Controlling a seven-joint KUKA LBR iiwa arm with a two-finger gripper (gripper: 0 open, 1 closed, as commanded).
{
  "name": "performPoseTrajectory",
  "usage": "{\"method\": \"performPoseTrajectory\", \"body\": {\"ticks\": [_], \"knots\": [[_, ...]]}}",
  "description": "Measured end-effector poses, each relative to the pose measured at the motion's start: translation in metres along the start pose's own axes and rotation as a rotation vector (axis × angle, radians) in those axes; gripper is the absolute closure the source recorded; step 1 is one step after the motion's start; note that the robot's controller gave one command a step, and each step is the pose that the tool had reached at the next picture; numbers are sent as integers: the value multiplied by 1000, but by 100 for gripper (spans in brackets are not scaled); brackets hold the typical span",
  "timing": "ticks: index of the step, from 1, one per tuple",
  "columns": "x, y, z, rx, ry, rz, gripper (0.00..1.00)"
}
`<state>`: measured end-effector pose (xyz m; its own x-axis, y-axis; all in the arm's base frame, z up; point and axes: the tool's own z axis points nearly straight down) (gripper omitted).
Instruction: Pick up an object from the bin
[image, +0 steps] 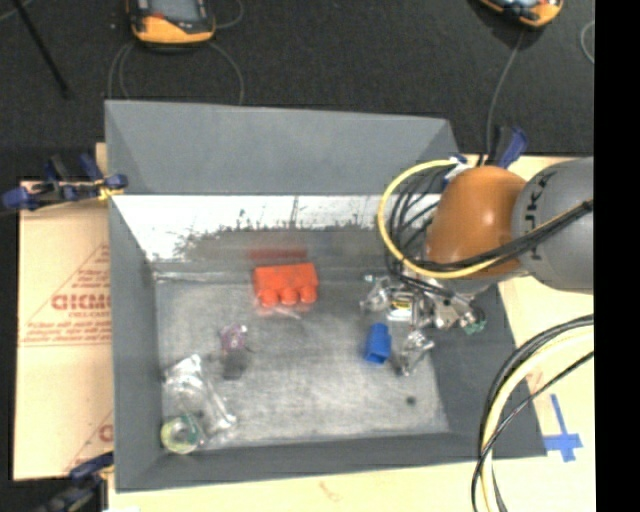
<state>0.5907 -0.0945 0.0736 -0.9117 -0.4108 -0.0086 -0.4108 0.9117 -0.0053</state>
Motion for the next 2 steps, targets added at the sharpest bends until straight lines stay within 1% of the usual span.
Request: {"method": "performPoseTrajectory", "body": {"ticks": [1, 2], "knots": [[-7, 3, -1, 7, -5, -199, 0], [-20, 19, -1, 8, -8, -496, 0]]}}
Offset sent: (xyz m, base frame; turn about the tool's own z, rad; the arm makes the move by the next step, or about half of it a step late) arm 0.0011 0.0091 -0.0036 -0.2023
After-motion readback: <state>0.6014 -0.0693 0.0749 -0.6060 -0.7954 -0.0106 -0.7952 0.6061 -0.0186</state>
